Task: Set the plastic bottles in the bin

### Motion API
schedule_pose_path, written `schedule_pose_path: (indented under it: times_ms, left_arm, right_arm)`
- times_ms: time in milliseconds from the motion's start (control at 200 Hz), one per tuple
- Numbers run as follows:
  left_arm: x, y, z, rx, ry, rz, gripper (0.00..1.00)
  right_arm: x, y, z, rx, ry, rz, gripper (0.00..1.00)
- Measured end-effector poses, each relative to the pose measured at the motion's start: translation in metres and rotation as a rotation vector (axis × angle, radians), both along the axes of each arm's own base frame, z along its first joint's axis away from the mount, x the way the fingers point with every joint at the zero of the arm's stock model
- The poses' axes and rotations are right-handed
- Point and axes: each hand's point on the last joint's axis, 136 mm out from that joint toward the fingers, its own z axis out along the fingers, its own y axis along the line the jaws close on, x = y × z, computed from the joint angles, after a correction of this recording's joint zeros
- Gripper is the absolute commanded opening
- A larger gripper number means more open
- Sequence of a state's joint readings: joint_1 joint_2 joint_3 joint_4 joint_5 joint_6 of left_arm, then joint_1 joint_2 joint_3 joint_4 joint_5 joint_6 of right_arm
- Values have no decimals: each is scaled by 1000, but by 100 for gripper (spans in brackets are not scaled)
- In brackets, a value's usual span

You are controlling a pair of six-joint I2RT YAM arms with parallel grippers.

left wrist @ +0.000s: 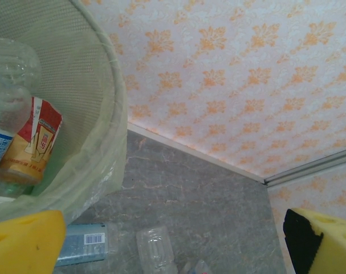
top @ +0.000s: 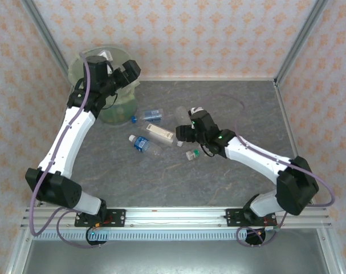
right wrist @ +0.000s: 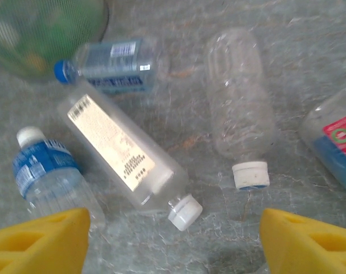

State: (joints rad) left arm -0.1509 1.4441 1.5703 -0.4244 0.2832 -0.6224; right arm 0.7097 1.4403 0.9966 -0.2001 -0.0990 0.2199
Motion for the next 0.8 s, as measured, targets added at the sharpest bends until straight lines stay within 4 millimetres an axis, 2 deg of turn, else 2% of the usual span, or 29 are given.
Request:
schedule_pose_path:
  times_ms: [160,305,606,796]
  left_arm:
    - [-19,5,22,30,-60,-3,99]
    - [-33,12,35,64,-92,12,99]
    - [-41,20,34,106,-80,42,99]
    - [-42,21,35,112,-77,43,99]
  right_arm:
    - [-1,13,-44,-70,84,83,72]
    - [1,22,-71,-118,130,141,73]
    - [15,40,-91,-172,140,220,75]
    - [20,45,-95,-182,135,236,75]
